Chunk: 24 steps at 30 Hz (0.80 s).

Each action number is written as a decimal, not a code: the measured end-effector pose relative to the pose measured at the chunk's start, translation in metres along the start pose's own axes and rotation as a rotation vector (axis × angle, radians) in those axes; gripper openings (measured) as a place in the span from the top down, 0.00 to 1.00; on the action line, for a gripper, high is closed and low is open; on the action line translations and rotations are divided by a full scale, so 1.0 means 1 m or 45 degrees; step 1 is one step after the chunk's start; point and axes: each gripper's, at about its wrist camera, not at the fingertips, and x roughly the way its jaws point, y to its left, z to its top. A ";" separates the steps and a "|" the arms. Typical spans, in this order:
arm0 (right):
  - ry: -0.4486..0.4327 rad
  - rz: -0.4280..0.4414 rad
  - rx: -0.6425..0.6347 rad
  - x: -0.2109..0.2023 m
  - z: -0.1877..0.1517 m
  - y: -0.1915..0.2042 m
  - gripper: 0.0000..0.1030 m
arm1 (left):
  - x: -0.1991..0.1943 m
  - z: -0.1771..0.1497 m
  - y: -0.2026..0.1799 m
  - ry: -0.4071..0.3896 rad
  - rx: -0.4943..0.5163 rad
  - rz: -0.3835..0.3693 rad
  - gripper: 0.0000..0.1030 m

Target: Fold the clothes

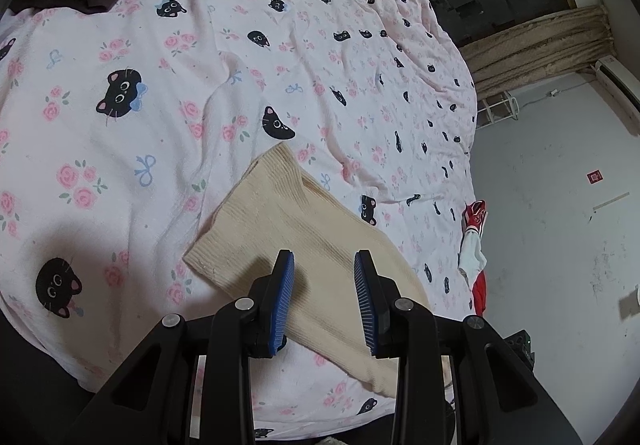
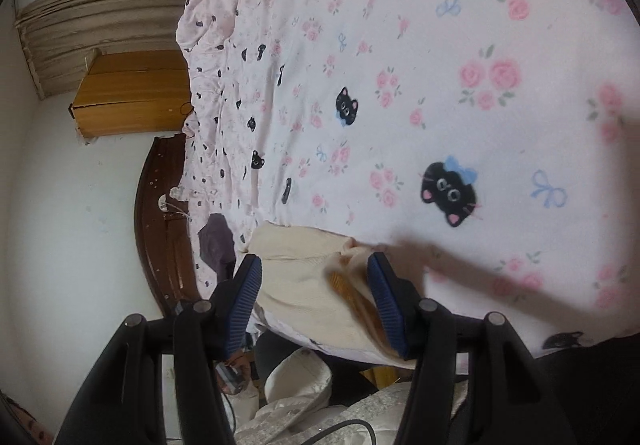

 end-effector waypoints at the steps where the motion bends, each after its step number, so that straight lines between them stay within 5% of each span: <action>1: -0.024 -0.028 -0.014 -0.005 0.000 0.001 0.44 | 0.000 0.000 0.000 0.000 0.000 0.000 0.73; 4: -0.053 -0.076 -0.111 -0.009 -0.001 0.016 0.44 | 0.000 -0.001 -0.001 -0.006 -0.001 -0.002 0.73; 10: 0.097 -0.052 -0.226 0.033 -0.006 0.043 0.44 | -0.002 -0.001 -0.004 -0.015 0.003 -0.006 0.73; 14: 0.139 -0.244 -0.212 0.061 -0.005 0.035 0.44 | -0.008 0.002 -0.003 -0.030 0.014 -0.002 0.73; 19: 0.125 -0.312 -0.205 0.062 -0.005 0.029 0.46 | -0.008 0.004 0.002 -0.029 0.032 0.035 0.69; 24: 0.163 -0.365 -0.495 0.065 -0.018 0.076 0.44 | -0.005 0.006 0.004 -0.020 0.076 0.069 0.69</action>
